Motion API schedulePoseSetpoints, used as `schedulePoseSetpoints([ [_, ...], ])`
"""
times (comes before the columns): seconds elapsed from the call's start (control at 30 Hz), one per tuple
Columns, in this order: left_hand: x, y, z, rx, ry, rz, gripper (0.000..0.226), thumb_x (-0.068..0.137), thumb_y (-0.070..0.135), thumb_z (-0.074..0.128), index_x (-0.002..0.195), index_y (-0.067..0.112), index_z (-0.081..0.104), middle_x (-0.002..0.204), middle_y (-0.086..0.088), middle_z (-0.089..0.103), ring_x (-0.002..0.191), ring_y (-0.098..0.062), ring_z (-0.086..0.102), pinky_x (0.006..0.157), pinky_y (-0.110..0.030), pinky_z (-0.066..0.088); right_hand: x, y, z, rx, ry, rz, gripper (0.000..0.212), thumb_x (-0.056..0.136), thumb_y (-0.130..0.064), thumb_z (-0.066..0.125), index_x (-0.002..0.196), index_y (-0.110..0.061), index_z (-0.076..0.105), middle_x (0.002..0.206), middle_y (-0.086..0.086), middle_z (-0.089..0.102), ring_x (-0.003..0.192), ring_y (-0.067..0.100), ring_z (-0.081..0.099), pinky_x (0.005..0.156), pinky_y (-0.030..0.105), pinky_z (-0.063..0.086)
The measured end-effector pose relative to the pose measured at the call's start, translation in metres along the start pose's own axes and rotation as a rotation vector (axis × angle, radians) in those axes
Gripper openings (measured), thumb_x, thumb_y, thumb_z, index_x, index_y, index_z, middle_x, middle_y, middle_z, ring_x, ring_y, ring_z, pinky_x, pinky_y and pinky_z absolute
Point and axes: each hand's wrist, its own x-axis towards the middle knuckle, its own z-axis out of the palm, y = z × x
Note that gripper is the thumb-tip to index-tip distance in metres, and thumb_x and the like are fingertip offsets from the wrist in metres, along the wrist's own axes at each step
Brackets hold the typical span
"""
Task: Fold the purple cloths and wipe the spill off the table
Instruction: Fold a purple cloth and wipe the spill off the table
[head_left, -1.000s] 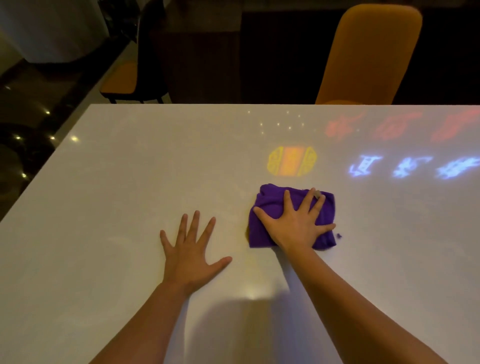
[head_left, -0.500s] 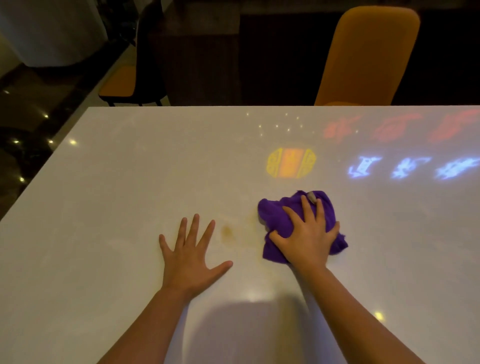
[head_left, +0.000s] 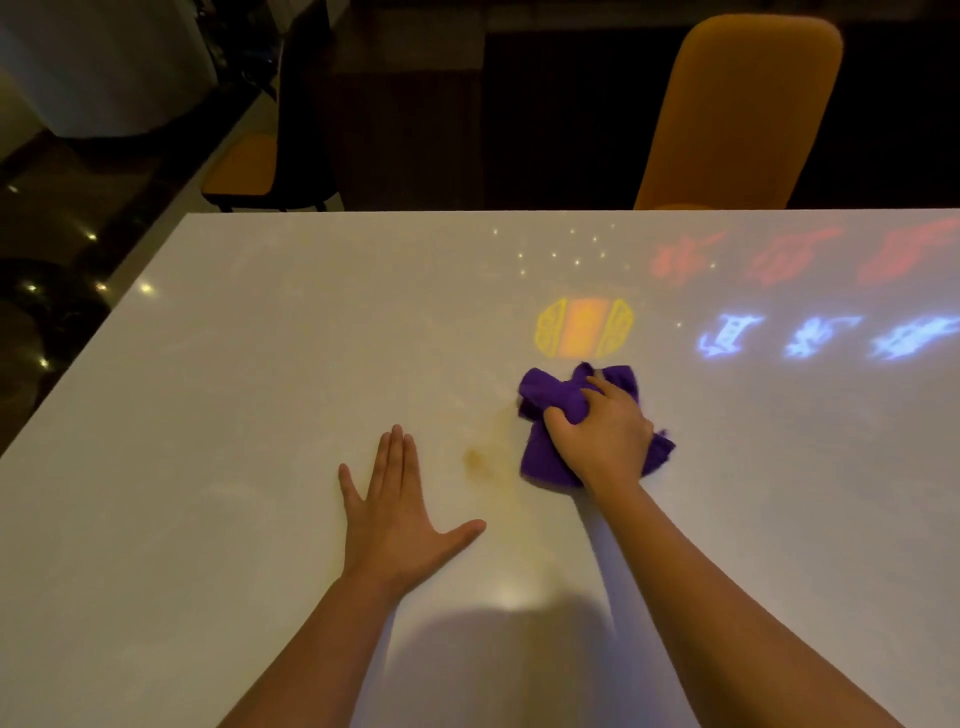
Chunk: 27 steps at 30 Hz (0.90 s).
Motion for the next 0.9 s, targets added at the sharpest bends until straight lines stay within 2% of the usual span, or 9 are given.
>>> schedulePoseSetpoints([
  [0.07,0.001,0.0,0.002,0.003,0.013,0.001,0.117,0.049,0.094,0.0,0.131,0.018,-0.036,0.151,0.0,-0.028,0.14,-0.014,-0.025,0.111,-0.057,-0.012,0.0,-0.024,0.007,0.123,0.02,0.03,0.032,0.067,-0.044,0.045,0.073,-0.019,0.063,0.088,0.002,0.066,0.089,0.03,0.059,0.082,0.045,0.045],
  [0.1,0.001,-0.001,0.003,0.006,0.019,0.003,0.118,0.05,0.094,0.001,0.133,0.018,-0.033,0.153,-0.001,-0.024,0.14,-0.013,-0.024,0.111,-0.057,-0.012,-0.003,-0.035,0.014,0.129,0.019,0.017,0.034,0.065,-0.046,0.043,0.072,-0.019,0.063,0.087,0.0,0.065,0.089,0.029,0.058,0.081,0.044,0.044],
  [0.17,0.001,-0.001,0.006,0.006,0.04,0.016,0.119,0.054,0.094,0.004,0.141,0.017,-0.021,0.158,-0.004,-0.012,0.139,-0.013,-0.022,0.112,-0.058,-0.011,-0.015,-0.052,0.036,0.047,-0.04,-0.084,0.04,0.064,-0.052,0.043,0.082,-0.023,0.065,0.109,0.0,0.063,0.108,0.027,0.053,0.092,0.05,0.038],
  [0.27,0.0,-0.001,0.006,-0.068,0.095,0.044,0.113,0.057,0.094,0.013,0.145,0.026,-0.012,0.159,-0.002,0.004,0.14,-0.01,-0.015,0.112,-0.055,-0.009,-0.042,-0.059,0.07,-0.219,-0.165,-0.268,0.061,0.067,-0.063,0.043,0.116,-0.029,0.058,0.147,0.003,0.037,0.139,0.03,0.022,0.106,0.064,0.01],
  [0.33,0.001,0.0,0.006,-0.065,0.095,0.037,0.113,0.058,0.094,0.012,0.144,0.027,-0.017,0.159,-0.002,0.003,0.141,-0.011,-0.015,0.112,-0.054,-0.009,-0.046,-0.051,0.077,-0.29,-0.133,-0.311,0.066,0.068,-0.066,0.042,0.124,-0.031,0.052,0.151,0.005,0.032,0.142,0.031,0.016,0.107,0.066,0.004],
  [0.43,0.0,0.0,0.006,0.009,0.051,0.011,0.115,0.056,0.094,0.003,0.14,0.02,-0.023,0.159,-0.004,-0.006,0.138,-0.013,-0.021,0.112,-0.056,-0.009,-0.042,-0.029,0.067,-0.335,-0.091,-0.321,0.065,0.067,-0.066,0.043,0.123,-0.034,0.051,0.149,0.003,0.035,0.141,0.032,0.019,0.106,0.068,0.006],
  [0.67,0.0,0.0,0.0,0.015,-0.012,-0.021,0.117,0.044,0.095,-0.008,0.127,0.021,-0.042,0.147,0.001,-0.032,0.138,-0.016,-0.027,0.113,-0.057,-0.011,-0.027,0.043,0.01,-0.428,-0.01,-0.145,0.065,0.065,-0.066,0.047,0.124,-0.038,0.051,0.151,0.001,0.032,0.141,0.028,0.016,0.105,0.069,0.011],
  [0.8,-0.002,0.0,0.0,-0.016,-0.004,-0.002,0.117,0.048,0.095,-0.001,0.129,0.019,-0.038,0.147,0.002,-0.032,0.139,-0.012,-0.027,0.112,-0.057,-0.012,-0.016,0.083,-0.024,-0.451,0.074,0.028,0.061,0.071,-0.06,0.053,0.127,-0.035,0.05,0.151,0.004,0.031,0.14,0.031,0.015,0.103,0.069,0.016],
  [0.9,-0.002,0.0,0.0,-0.016,0.0,0.003,0.117,0.049,0.094,0.001,0.131,0.018,-0.036,0.147,0.002,-0.031,0.137,-0.011,-0.028,0.112,-0.057,-0.013,-0.013,0.078,-0.022,-0.438,0.12,0.161,0.061,0.072,-0.06,0.051,0.126,-0.029,0.05,0.149,0.008,0.034,0.139,0.035,0.017,0.102,0.069,0.017],
])
